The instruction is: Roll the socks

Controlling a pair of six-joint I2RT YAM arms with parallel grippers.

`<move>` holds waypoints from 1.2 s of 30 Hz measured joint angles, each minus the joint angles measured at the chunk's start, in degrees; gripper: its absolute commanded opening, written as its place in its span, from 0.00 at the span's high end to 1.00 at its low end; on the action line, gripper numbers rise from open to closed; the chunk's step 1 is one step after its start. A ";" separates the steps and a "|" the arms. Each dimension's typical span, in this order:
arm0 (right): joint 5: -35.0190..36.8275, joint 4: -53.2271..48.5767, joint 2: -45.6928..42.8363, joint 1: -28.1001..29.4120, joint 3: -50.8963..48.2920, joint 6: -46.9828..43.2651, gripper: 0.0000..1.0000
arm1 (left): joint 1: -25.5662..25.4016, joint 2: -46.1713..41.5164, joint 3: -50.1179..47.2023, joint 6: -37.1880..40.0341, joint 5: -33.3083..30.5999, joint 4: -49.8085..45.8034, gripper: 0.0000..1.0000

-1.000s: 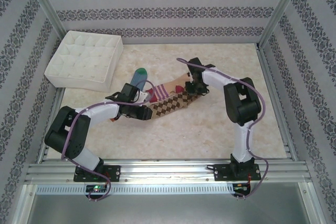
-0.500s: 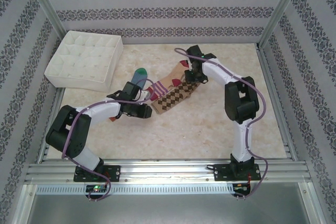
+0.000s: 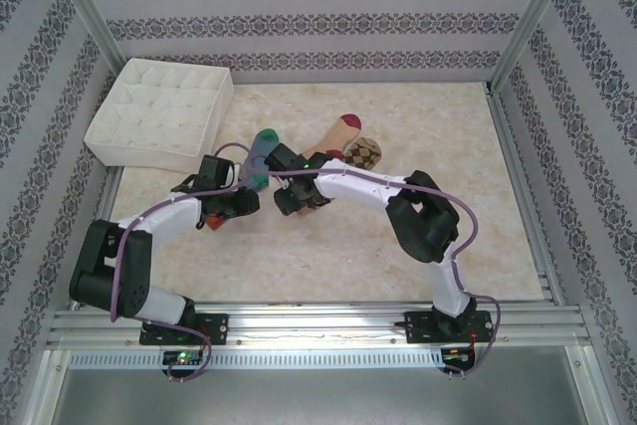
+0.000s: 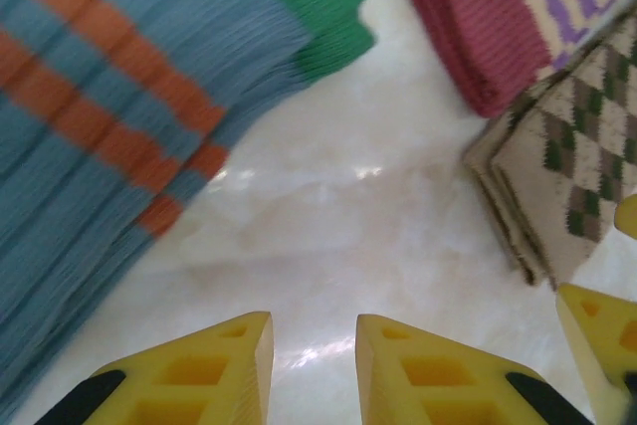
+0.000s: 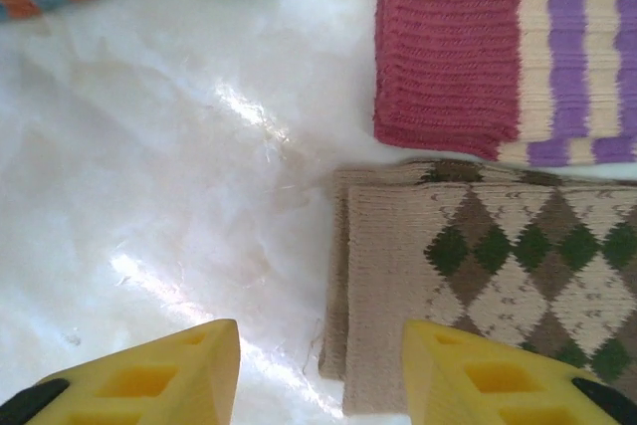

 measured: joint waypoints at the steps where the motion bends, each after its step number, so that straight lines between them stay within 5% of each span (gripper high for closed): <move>1: 0.66 0.09 0.57 -0.02 -0.04 -0.22 0.51 | 0.26 -0.70 -0.39 -0.04 -0.44 -0.35 0.71; 6: 3.72 0.74 1.90 -0.13 -1.77 -2.47 0.57 | 0.28 -3.02 -1.27 0.00 -1.86 -1.14 0.71; 14: 5.81 5.68 0.35 1.53 -7.43 -6.23 0.86 | 0.28 -3.98 -2.32 0.52 -2.40 -1.18 0.71; 19: 4.09 11.04 -5.42 2.14 -16.44 -7.89 0.94 | 0.28 -5.88 -2.56 3.50 -1.44 -0.79 0.68; 31: -17.31 14.03 -17.11 -6.67 -31.58 -10.82 0.97 | -0.22 -13.70 -14.86 14.23 15.82 21.68 0.63; 36: -26.86 12.31 -19.47 -12.13 -33.38 -11.80 0.99 | -6.10 -14.08 -16.00 23.98 21.29 29.66 0.53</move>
